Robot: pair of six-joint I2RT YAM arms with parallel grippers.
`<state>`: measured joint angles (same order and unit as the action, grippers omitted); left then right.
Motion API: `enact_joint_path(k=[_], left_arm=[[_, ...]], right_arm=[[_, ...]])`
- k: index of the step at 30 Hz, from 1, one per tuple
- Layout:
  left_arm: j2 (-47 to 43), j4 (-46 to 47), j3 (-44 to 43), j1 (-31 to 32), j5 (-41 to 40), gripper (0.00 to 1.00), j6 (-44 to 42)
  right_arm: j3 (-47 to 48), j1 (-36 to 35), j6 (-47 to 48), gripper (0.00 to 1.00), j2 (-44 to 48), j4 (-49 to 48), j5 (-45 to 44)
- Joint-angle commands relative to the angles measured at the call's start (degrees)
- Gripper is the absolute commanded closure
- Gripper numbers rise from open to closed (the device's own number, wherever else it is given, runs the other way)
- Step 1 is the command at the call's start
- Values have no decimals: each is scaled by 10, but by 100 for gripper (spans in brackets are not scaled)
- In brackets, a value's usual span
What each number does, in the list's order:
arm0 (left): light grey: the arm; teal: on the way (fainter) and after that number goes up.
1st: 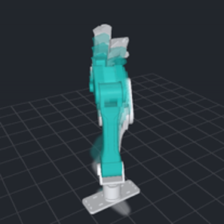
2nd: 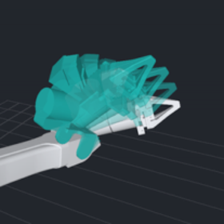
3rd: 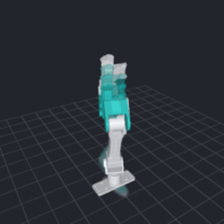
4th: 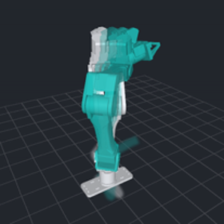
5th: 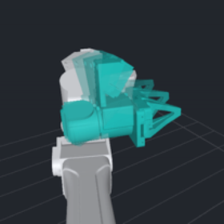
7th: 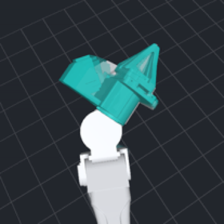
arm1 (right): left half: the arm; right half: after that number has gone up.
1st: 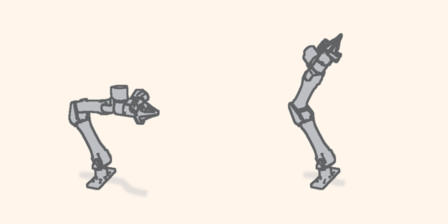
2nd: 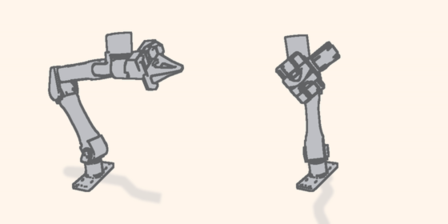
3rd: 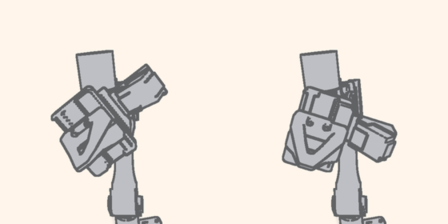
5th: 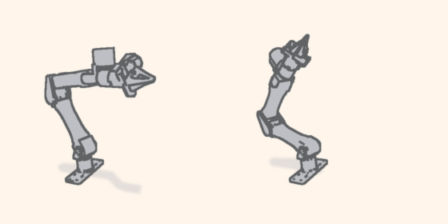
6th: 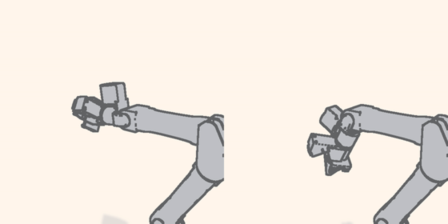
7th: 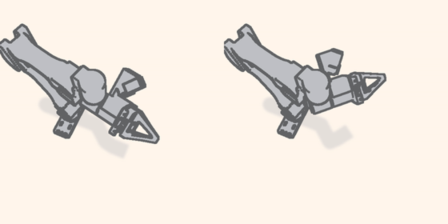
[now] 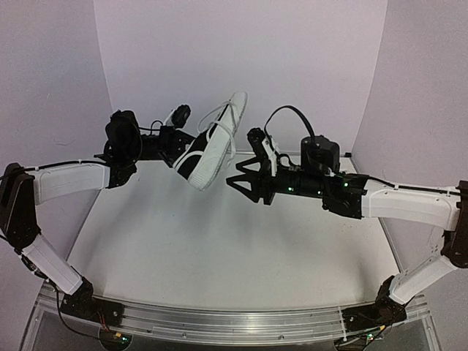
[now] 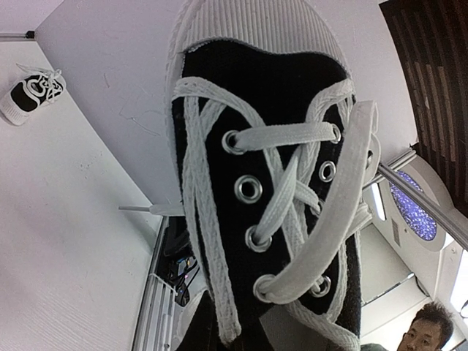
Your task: Tie the shoes
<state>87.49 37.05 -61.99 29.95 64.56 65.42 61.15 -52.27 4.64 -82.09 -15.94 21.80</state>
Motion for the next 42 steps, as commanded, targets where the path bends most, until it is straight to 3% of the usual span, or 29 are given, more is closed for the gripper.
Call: enact_joint_path(k=[1,7,9,12,15,17,21,23,33,42], left_arm=[[-7,71,-2,1,10,100,13],[-2,52,5,2,2,100,-4],[2,52,5,2,3,100,-3],[8,52,4,3,3,100,-3],[13,46,5,3,2,100,-6],[15,5,5,3,-2,100,-34],[12,-206,-5,2,-55,93,-171],[15,-254,0,2,-71,89,-212],[105,-262,62,2,-131,82,-237],[173,-254,85,1,-159,52,-256]], right_arm=[[40,2,4,47,-19,-57,32],[43,2,4,49,-30,-71,47],[45,2,7,54,-34,-74,48],[51,2,11,70,-42,-74,50],[56,2,10,94,-48,-74,50],[49,2,3,100,-45,-74,40],[10,3,-28,100,-32,-74,3],[-7,3,-54,100,-35,-75,-6],[-42,3,-118,100,-160,-105,5],[-37,6,-128,100,-228,-56,7]])
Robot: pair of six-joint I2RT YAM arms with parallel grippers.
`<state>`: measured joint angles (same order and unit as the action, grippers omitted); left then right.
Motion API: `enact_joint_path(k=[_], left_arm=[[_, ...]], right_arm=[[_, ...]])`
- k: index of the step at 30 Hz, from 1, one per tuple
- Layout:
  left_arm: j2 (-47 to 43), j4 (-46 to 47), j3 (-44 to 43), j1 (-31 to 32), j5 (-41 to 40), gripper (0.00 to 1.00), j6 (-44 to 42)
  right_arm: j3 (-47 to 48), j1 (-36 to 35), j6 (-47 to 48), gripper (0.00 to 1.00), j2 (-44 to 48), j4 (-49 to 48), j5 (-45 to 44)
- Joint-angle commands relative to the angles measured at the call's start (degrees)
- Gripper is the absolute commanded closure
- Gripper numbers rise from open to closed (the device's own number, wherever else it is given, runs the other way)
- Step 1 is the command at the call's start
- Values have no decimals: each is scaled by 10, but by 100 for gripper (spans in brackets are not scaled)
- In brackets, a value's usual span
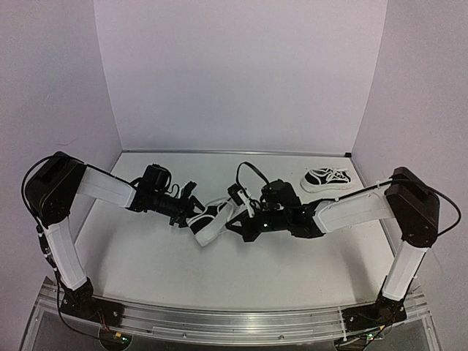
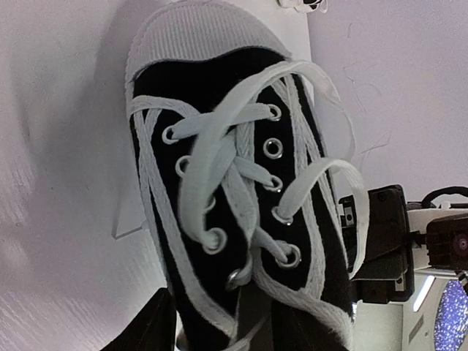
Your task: Tie the shoes
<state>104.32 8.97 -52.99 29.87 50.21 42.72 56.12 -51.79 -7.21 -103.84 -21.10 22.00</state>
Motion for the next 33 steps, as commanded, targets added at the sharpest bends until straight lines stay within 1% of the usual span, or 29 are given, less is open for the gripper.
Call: enact_joint_path(k=[1,3,7,12,15,20,23,26,29,33], left_arm=[[8,19,-6,2,-19,51,-37],[13,-1,-10,2,-24,49,-53],[16,-43,-17,2,-41,45,-87],[14,-65,-25,2,-56,41,-106],[8,-73,-31,2,-64,37,-115],[-11,-115,-49,2,-79,35,-134],[-32,-133,-50,2,-90,34,-147],[-51,-142,-46,2,-89,32,-160],[-64,-145,-34,2,-89,32,-167],[-63,-127,-24,2,-90,32,-154]], right_arm=[[16,1,-10,100,-15,7,6],[18,0,-12,100,-16,26,13],[20,0,-20,100,18,52,37],[63,0,-6,100,66,122,47],[86,1,-5,100,86,134,58],[126,0,-7,100,94,157,67],[123,3,-4,100,112,165,55],[123,7,-12,100,114,166,63],[128,13,-5,100,96,163,54],[195,13,-10,100,27,144,63]])
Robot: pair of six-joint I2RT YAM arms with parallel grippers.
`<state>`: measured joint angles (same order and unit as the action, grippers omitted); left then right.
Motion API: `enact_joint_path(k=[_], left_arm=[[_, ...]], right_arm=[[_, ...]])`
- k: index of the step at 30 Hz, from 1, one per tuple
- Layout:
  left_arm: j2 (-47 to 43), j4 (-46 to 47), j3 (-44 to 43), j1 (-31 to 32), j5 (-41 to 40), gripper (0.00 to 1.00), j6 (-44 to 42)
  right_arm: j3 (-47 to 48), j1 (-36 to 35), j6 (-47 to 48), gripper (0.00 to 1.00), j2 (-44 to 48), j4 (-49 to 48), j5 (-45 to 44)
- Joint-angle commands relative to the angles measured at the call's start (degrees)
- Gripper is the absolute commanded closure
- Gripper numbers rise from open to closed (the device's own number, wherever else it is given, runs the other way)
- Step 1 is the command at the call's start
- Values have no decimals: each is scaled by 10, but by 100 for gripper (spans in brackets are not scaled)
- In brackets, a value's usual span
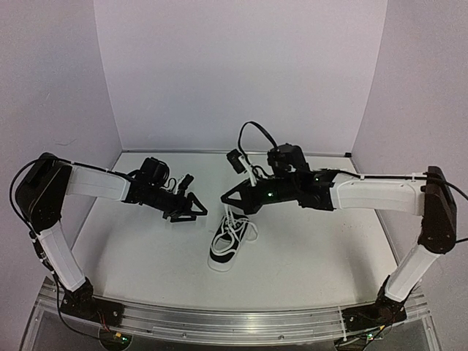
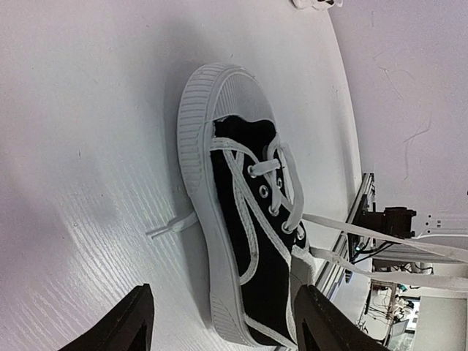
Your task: Tie the shoes
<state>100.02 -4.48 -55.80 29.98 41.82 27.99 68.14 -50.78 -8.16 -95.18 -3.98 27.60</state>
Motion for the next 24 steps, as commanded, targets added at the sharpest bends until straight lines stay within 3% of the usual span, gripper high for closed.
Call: enact_joint_path(k=[1,5,8,10,16,24], left_arm=[[-19,10,4,1,-9,32,-2],[-19,18,3,-2,-26,32,13],[-21,21,5,-7,-34,32,18],[-22,26,6,-8,-35,32,20],[-30,20,7,-8,-39,32,-4],[-7,21,-13,-7,-33,33,-9]], right_arm=[[98,2,-8,100,-79,-31,13],[168,1,-35,95,-139,-28,52],[156,7,-43,57,-121,-19,46],[107,30,-54,44,-86,-14,41],[-41,111,-85,37,26,15,-6],[-94,119,-97,48,-35,81,-53]])
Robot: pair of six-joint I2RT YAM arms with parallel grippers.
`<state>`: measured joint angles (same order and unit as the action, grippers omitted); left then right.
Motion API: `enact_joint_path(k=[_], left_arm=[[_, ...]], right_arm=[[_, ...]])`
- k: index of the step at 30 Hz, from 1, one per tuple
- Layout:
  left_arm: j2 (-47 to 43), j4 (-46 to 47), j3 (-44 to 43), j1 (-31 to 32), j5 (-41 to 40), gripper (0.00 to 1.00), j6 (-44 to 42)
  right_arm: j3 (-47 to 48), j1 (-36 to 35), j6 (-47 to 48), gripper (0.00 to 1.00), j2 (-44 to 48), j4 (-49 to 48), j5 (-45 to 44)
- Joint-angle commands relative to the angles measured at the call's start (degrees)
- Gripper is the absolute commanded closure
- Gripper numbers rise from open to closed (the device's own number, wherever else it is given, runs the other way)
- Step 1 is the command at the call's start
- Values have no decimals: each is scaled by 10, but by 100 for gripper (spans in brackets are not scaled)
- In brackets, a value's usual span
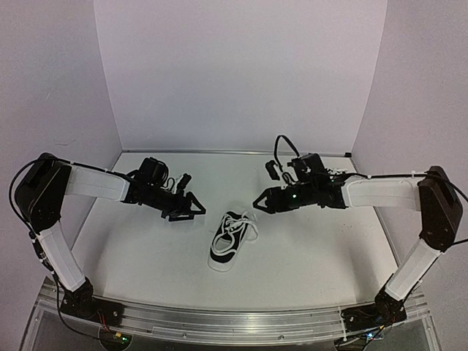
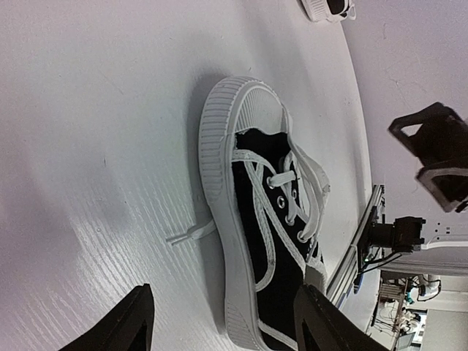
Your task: Tie the shoes
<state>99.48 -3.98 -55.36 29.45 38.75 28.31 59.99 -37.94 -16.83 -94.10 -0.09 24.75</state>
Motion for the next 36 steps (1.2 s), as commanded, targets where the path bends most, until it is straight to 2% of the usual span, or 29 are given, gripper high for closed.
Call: enact_joint_path(k=[1,14,16,20,21,25,30,36], left_arm=[[-1,16,-18,-2,-1,33,-12],[-17,4,-15,-2,-6,33,-23],[-18,4,-14,-2,-7,34,-23],[-16,6,-14,-2,-5,34,-23],[-17,6,-14,-2,-5,34,-23],[-23,2,-12,-2,-7,34,-28],[-32,-9,-15,-2,-11,34,-41],[-33,-11,-29,-2,0,37,-60]], right_arm=[[-12,-9,-11,49,-60,42,-22],[-10,-11,-9,55,-175,0,17],[-3,-16,-9,62,-188,-11,18],[23,-23,1,97,-192,-3,17],[30,-22,7,100,-181,9,8],[78,-23,33,100,-109,73,-60],[130,-22,53,100,-23,109,-115],[119,-22,72,100,-55,127,-128]])
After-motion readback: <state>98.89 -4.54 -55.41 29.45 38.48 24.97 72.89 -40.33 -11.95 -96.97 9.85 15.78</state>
